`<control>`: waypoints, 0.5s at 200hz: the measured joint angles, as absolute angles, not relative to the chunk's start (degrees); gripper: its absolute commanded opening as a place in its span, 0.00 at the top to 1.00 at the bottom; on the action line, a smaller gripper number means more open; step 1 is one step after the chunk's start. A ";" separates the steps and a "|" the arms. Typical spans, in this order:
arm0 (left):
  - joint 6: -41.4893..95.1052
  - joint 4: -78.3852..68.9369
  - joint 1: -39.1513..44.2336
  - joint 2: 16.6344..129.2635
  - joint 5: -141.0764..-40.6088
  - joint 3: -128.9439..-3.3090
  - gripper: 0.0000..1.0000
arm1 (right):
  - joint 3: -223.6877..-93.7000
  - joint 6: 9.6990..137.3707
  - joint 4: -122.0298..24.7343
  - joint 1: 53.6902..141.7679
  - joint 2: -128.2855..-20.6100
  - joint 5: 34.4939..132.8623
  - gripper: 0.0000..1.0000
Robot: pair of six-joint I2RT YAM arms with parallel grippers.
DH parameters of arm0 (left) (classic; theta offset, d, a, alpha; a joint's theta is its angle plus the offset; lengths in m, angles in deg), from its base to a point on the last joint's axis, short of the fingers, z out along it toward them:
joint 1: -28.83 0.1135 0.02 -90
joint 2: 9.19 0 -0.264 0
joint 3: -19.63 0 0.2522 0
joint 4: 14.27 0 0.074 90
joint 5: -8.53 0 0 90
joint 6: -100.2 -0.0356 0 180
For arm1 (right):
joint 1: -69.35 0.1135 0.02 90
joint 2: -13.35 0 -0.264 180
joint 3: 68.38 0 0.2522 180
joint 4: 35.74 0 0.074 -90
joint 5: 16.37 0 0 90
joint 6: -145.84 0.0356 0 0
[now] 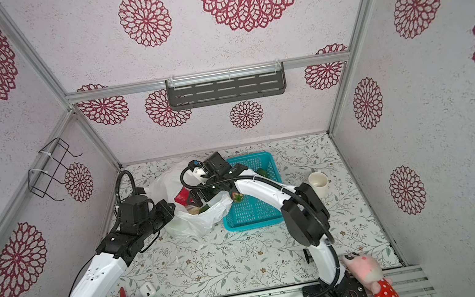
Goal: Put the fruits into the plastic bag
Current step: 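Move the right gripper back over the basket toward the red strawberry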
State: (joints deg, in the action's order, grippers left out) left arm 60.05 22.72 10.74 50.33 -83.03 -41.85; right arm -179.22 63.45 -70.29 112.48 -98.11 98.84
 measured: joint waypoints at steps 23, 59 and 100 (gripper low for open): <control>60.44 22.63 10.92 50.33 -82.40 -41.85 1.00 | -169.56 64.48 -66.73 112.04 -86.43 96.85 0.01; 61.49 22.37 11.16 50.33 -82.29 -41.85 1.00 | -158.21 69.59 -60.20 106.91 -72.66 90.68 0.02; 62.45 22.13 11.18 50.33 -82.05 -41.85 1.00 | -155.26 76.87 -59.28 97.27 -77.30 85.92 0.10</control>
